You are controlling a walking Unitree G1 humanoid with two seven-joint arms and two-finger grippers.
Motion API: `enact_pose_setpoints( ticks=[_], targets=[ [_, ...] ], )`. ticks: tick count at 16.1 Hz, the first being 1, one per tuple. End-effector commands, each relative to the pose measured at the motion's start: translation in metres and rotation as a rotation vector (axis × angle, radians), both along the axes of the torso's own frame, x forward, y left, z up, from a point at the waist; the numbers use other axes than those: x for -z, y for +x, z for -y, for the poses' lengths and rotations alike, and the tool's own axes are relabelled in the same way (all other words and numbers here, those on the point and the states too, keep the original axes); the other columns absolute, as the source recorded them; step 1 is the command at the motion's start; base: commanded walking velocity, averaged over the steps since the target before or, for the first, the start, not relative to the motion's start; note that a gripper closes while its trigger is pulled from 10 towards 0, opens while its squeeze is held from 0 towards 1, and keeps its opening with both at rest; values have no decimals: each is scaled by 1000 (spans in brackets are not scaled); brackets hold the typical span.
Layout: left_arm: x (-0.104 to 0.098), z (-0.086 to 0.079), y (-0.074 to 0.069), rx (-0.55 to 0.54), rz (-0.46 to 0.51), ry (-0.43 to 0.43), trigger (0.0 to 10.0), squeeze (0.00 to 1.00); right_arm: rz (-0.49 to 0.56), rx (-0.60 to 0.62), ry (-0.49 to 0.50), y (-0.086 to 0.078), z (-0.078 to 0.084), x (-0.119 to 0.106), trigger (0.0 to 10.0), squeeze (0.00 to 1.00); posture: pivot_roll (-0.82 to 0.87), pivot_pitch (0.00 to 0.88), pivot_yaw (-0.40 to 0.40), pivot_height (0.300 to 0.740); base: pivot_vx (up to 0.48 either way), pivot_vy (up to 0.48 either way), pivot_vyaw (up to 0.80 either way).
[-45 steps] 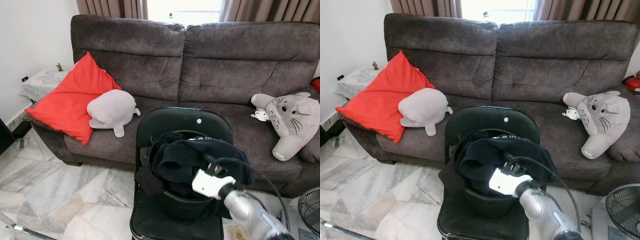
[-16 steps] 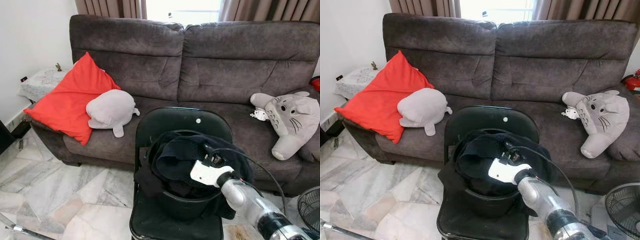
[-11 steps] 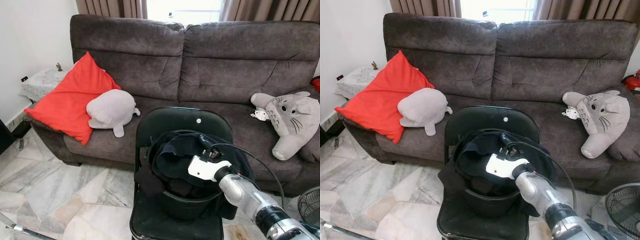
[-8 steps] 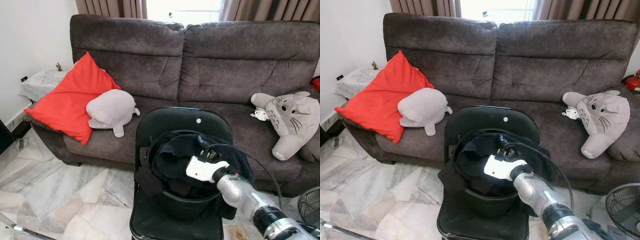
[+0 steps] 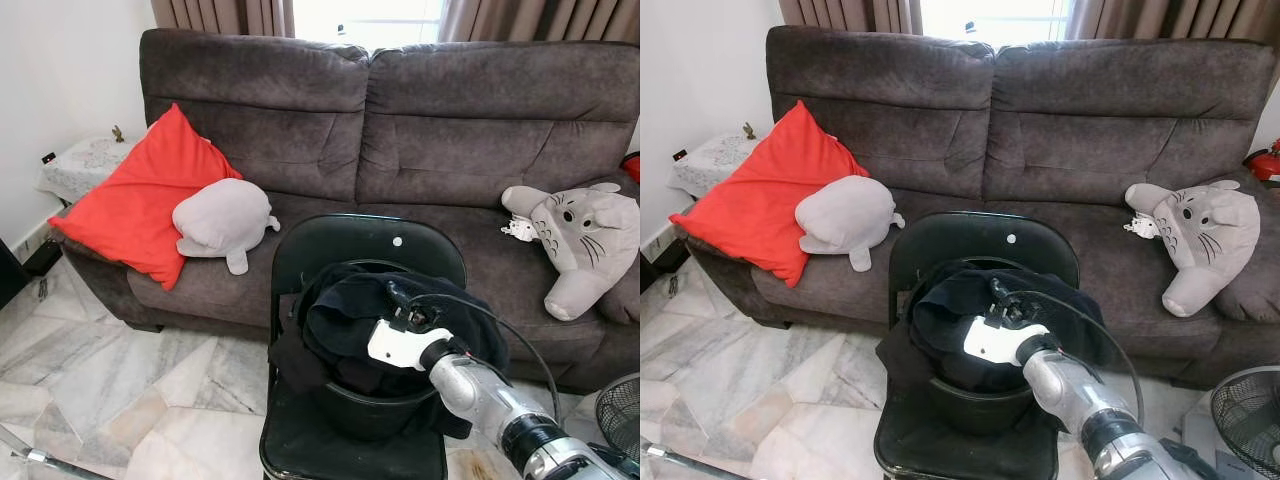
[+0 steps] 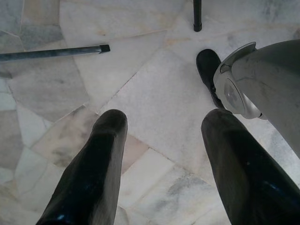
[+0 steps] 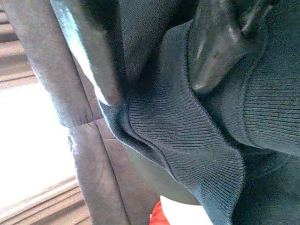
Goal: Hang hanger
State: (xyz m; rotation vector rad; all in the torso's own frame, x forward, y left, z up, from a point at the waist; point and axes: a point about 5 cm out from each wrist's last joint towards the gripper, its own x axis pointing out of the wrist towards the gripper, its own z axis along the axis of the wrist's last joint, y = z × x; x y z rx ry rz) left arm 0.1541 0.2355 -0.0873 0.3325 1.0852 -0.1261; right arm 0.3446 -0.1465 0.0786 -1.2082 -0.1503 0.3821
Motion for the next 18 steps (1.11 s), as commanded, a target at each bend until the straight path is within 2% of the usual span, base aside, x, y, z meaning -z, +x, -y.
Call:
enact_pose_setpoints(
  ticks=[1,3,4,8,12,18],
  targets=[
    [-1,-5,-2,-9,-3,14,10000,0,0,4,5,-2,-2,4,0,0,92,1,67,740,0,0,0],
    [-1,-5,-1,-9,-3,14,10000,0,22,12,17,-2,-2,2,0,0,91,1,67,740,0,0,0],
    [-1,-5,-1,-11,-1,13,10000,0,62,35,40,-1,-2,-1,10000,0,89,2,67,740,0,0,0],
    [-1,-5,-1,-12,2,11,10000,0,43,64,81,-7,-2,6,10000,0,89,3,66,740,0,0,0],
    [-1,-5,-1,-12,3,11,10000,0,-84,58,260,-12,-9,13,10000,0,89,3,67,740,0,0,0],
    [-1,-5,-1,-9,3,13,10000,0,-115,56,227,-7,-7,11,10000,0,95,1,67,740,0,0,0]
  ],
)
